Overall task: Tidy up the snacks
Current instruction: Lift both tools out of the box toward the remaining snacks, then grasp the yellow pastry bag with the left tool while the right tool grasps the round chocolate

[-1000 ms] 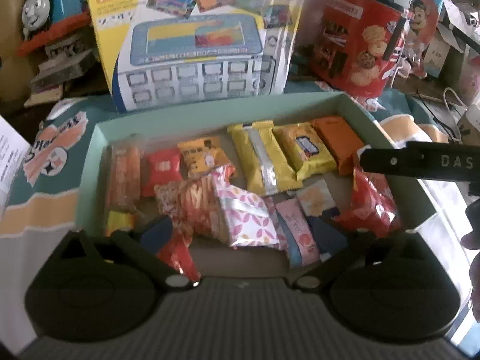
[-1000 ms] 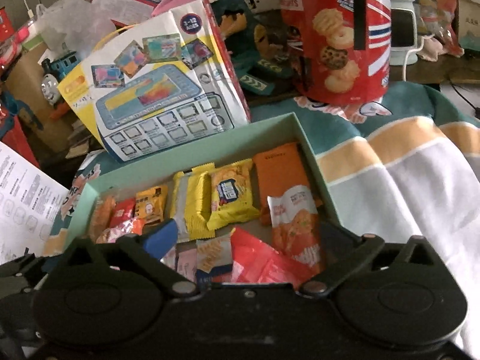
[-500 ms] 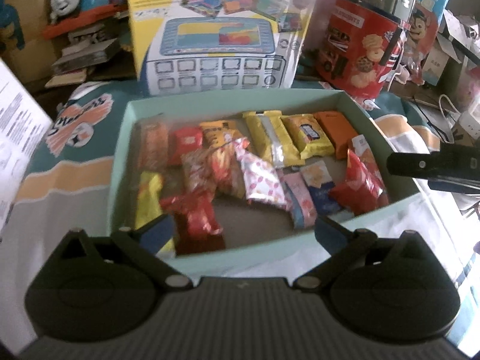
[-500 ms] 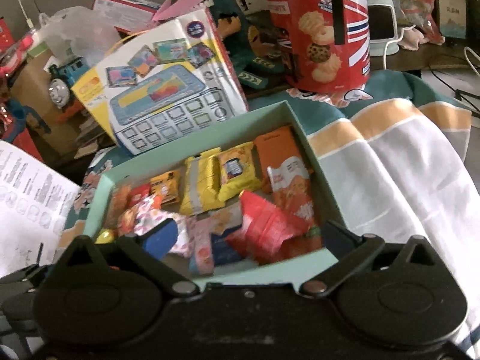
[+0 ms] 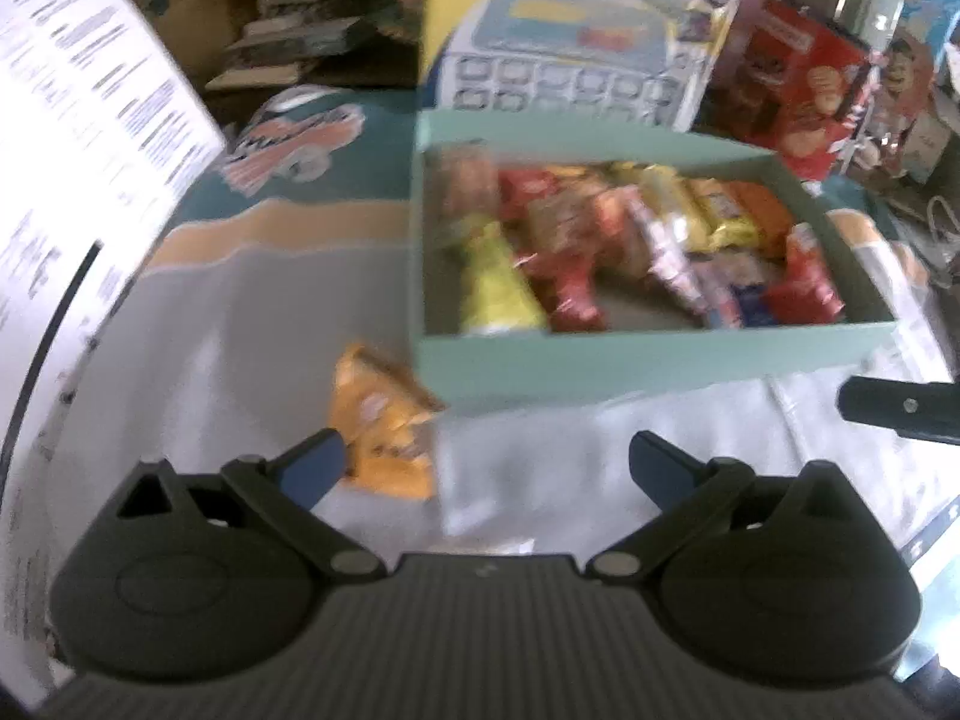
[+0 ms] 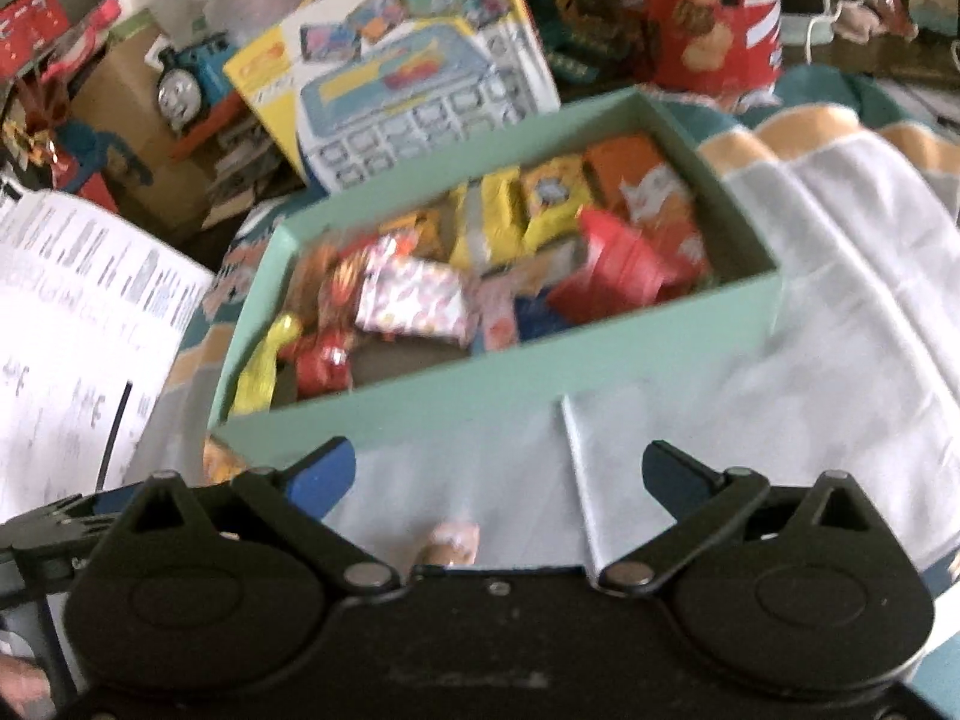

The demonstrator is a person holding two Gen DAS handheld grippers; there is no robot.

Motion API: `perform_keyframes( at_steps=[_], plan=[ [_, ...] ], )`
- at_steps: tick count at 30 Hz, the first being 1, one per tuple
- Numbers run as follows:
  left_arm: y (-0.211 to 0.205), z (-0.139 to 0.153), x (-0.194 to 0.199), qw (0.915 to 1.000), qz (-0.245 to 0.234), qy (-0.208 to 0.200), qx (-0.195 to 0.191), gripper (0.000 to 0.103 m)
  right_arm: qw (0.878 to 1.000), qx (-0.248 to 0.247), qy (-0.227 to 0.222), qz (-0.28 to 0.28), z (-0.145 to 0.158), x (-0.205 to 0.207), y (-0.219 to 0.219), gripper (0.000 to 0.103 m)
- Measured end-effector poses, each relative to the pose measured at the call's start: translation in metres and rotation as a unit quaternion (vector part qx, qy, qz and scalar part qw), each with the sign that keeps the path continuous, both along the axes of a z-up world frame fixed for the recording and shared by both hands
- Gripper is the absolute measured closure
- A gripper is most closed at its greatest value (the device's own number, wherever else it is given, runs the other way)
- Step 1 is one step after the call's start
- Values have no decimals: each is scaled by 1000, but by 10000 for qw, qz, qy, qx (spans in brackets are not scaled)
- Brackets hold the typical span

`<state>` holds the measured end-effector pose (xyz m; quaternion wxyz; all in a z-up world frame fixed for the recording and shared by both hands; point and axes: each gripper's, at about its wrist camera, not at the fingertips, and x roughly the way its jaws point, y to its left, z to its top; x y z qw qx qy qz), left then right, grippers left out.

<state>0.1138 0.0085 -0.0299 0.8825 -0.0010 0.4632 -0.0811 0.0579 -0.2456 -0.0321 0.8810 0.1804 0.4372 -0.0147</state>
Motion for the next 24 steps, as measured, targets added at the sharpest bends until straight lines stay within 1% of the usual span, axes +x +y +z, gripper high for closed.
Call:
perform_keyframes(
  at_steps=[5, 10, 11, 13, 16, 18, 20, 22, 23, 24],
  plan=[
    [33, -19, -4, 9992, 322, 127, 193, 0, 9996, 52, 254, 77, -18, -7, 16, 0],
    [54, -32, 6, 9978, 600, 221, 189, 0, 9987, 90, 489, 96, -36, -8, 26, 1],
    [56, -33, 8, 9977, 609, 223, 183, 0, 9986, 77, 513, 99, -38, -7, 28, 3],
    [56, -36, 12, 9979, 573, 211, 224, 0, 9985, -14, 546, 106, -42, -6, 32, 13],
    [50, -42, 23, 9981, 510, 159, 319, 0, 9980, -165, 601, 136, -47, -3, 38, 23],
    [48, -45, 29, 9982, 486, 147, 311, 0, 9976, -270, 609, 213, -49, -2, 43, 30],
    [45, -48, 33, 9984, 457, 141, 286, 2, 9970, -335, 629, 287, -50, 1, 48, 35],
    [43, -51, 37, 9987, 414, 148, 269, 8, 9964, -376, 673, 357, -52, 4, 52, 43],
    [42, -52, 38, 9988, 394, 163, 247, 11, 9960, -400, 693, 388, -53, 6, 55, 44],
    [42, -54, 39, 9989, 372, 190, 202, 19, 9957, -481, 672, 418, -54, 8, 59, 44]
  ],
)
